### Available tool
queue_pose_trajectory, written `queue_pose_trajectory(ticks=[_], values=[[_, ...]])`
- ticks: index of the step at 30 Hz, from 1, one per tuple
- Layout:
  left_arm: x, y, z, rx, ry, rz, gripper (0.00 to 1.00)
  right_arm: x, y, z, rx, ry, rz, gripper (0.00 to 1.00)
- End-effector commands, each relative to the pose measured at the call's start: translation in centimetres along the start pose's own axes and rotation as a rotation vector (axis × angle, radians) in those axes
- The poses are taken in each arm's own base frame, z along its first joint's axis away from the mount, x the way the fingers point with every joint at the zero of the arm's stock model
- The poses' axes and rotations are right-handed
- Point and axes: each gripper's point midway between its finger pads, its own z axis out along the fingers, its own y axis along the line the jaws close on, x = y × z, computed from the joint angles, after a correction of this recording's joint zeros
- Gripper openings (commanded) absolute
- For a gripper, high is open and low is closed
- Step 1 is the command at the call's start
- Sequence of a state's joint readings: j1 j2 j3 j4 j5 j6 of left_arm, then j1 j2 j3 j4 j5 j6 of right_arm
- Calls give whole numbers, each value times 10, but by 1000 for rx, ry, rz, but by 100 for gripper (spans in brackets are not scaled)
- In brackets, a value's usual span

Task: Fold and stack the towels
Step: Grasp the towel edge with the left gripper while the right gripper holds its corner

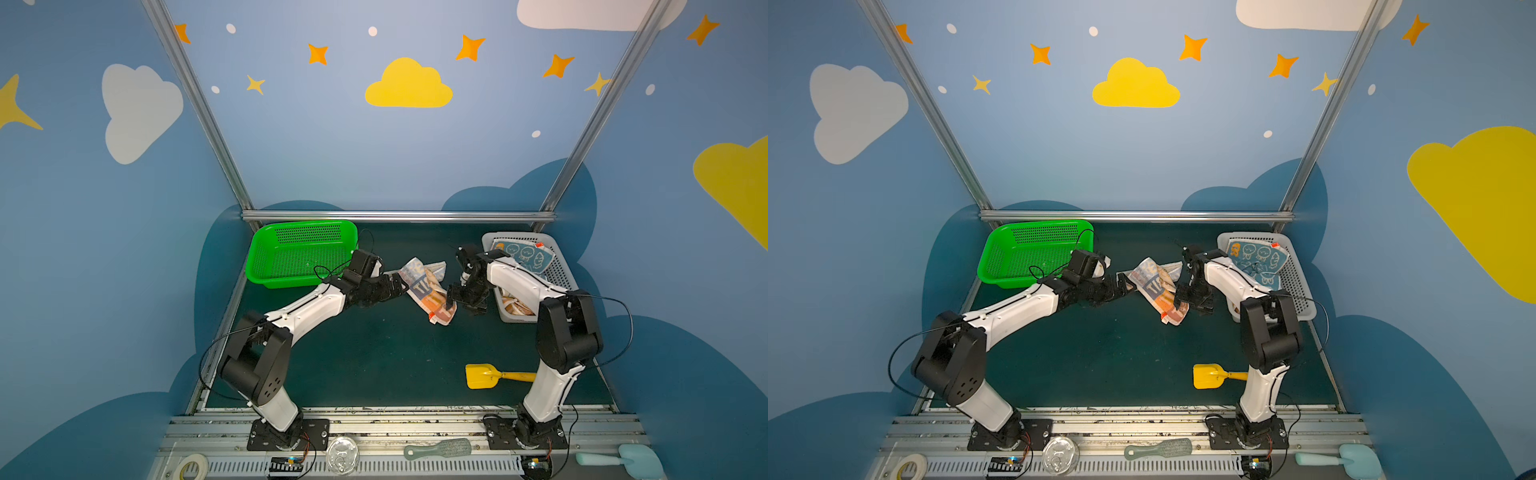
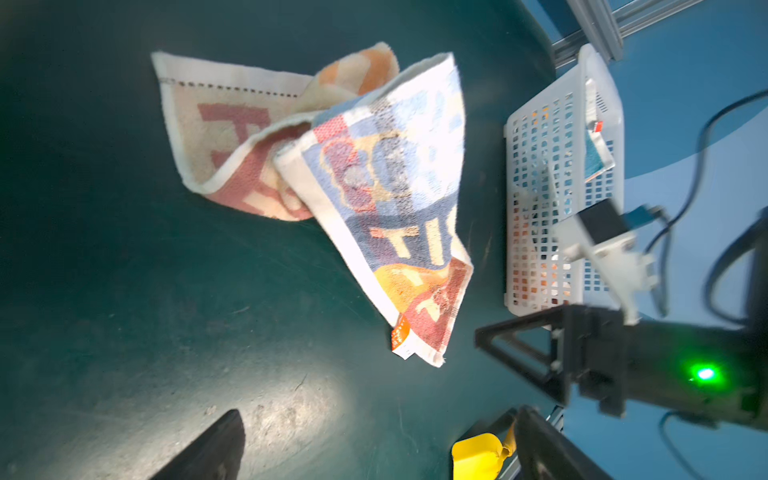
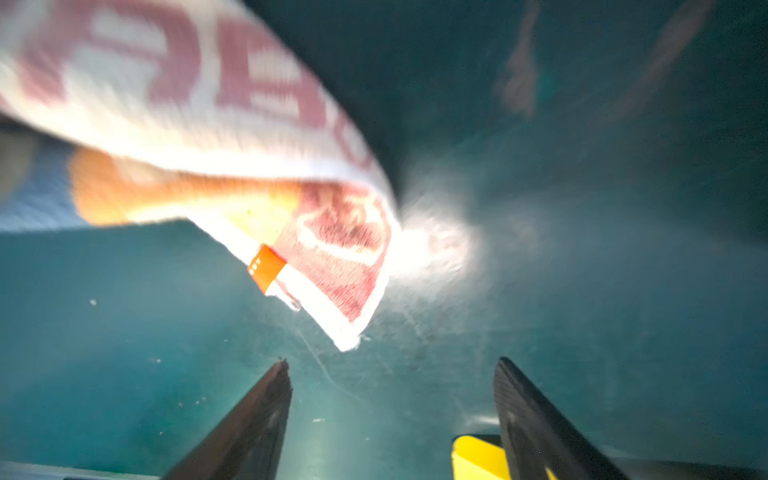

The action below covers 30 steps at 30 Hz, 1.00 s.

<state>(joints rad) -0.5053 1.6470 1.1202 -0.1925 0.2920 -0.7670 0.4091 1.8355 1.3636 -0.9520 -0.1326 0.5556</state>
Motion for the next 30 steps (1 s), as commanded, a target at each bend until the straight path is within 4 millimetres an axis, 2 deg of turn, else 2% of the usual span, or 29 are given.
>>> queue_pose_trajectory(ticks=[1, 7, 13, 19, 24, 30], values=[[4, -2, 0, 9, 24, -1, 100, 12, 23, 12, -101, 32, 38, 76], [14, 7, -3, -5, 36, -8, 100, 19, 27, 34, -111, 67, 68, 71], [24, 14, -6, -17, 45, -14, 100, 19, 21, 54, -98, 71, 103, 68], [27, 16, -8, -19, 46, -18, 100, 18, 19, 68, -113, 67, 145, 58], [27, 15, -8, -20, 44, -13, 100, 14, 10, 71, -85, 54, 160, 39], [29, 17, -3, -27, 56, -10, 100, 6, -6, 69, -66, 43, 166, 10]])
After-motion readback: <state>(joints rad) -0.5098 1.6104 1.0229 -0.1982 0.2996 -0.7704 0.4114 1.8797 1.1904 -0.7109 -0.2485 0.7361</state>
